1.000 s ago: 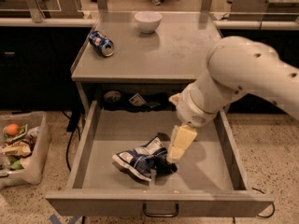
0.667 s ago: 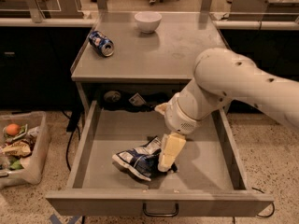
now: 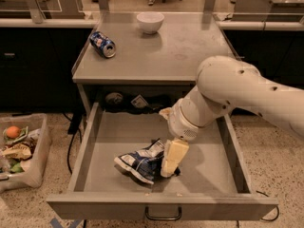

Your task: Pick blue chip bag from top drawer and place on counter

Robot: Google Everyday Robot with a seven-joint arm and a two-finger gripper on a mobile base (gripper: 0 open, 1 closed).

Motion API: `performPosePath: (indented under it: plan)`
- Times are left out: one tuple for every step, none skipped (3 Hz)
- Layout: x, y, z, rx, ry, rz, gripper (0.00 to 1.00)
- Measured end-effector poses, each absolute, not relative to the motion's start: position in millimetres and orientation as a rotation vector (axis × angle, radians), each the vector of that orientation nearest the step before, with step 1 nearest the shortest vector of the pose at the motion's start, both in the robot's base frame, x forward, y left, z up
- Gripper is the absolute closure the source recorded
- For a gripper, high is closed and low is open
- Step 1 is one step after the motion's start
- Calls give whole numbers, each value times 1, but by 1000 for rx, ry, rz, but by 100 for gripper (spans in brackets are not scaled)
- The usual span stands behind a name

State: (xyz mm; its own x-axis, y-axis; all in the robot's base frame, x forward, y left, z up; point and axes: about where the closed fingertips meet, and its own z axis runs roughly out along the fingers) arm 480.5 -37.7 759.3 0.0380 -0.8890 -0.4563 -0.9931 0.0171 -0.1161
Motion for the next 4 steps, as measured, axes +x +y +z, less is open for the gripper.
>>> performPosePath:
  plan:
    - [480,-25,721,-1887,1908,377,0]
    - [481,-5,686,-1844,1898,420,0]
    - [497,7,684,-1851,1866,413,0]
    - [497,6,683,-1852,1871,411,0]
